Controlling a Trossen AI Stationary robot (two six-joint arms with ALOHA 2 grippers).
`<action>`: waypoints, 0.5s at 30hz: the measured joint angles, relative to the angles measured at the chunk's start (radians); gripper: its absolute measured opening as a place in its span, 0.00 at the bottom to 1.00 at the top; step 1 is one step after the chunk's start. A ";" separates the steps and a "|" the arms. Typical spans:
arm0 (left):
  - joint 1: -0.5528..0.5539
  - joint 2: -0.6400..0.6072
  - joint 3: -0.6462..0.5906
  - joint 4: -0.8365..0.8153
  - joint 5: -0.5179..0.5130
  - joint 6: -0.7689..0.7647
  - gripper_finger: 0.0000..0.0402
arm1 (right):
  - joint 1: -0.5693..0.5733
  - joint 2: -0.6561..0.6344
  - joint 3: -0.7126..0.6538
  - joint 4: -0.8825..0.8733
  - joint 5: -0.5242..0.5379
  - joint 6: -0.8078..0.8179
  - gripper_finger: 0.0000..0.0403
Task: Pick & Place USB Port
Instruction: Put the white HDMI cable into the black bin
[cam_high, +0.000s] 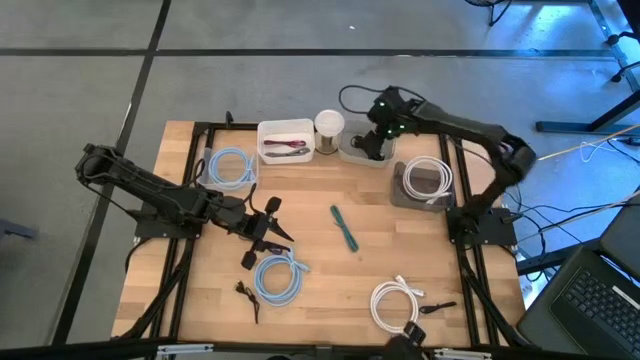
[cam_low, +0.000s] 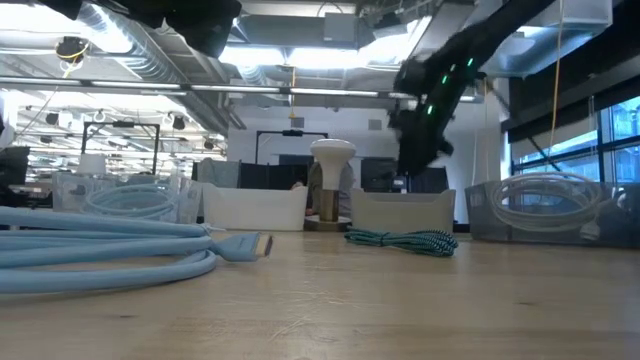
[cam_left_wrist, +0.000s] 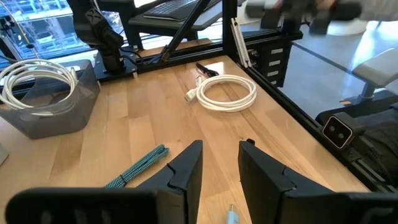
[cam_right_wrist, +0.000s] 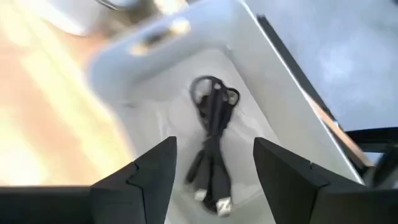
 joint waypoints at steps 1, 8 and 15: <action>0.000 0.000 0.000 0.000 0.000 0.000 0.24 | 0.010 -0.038 0.000 -0.019 -0.009 0.000 0.54; 0.000 0.000 0.000 0.000 0.000 0.000 0.24 | 0.113 -0.301 0.000 -0.168 -0.160 0.077 0.54; 0.000 0.000 0.000 0.000 0.000 0.000 0.24 | 0.392 -0.445 0.000 -0.358 -0.225 0.299 0.54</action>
